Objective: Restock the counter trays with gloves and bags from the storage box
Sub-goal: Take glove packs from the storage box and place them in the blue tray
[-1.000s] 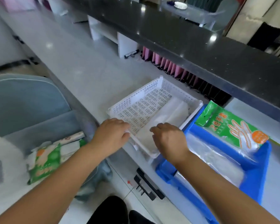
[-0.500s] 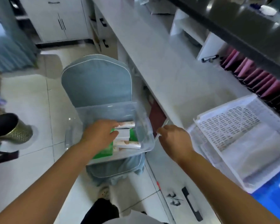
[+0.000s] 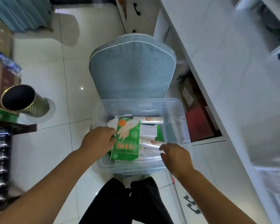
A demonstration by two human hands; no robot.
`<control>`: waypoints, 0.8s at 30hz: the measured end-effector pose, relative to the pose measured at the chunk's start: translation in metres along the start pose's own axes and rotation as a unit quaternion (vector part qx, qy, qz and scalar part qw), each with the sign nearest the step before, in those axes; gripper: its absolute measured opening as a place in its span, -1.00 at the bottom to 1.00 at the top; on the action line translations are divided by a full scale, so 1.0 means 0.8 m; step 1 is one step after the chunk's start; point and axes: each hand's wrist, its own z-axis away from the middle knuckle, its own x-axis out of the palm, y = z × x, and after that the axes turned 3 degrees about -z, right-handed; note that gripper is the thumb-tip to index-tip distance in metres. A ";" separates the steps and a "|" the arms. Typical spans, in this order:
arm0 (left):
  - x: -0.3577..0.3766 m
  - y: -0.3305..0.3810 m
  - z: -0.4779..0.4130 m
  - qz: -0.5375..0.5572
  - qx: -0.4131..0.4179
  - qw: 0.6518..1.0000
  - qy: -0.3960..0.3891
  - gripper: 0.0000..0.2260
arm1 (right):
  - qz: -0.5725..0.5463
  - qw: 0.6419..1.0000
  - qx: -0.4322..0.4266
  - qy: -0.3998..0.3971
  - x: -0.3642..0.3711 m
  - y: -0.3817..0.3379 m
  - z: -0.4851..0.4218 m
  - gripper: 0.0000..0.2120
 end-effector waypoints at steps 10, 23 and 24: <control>0.119 -0.030 -0.056 0.027 -0.060 0.996 -0.055 -0.83 | -0.134 0.971 0.101 -0.171 0.143 -0.001 -0.147 -0.72; 0.208 -0.031 -0.089 0.126 -0.157 0.978 -0.047 -0.82 | -0.451 0.818 0.337 -0.115 0.261 -0.043 -0.238 -0.79; 0.210 -0.031 -0.089 0.132 -0.162 0.977 -0.042 -0.82 | -0.463 0.812 0.335 -0.117 0.261 -0.046 -0.239 -0.85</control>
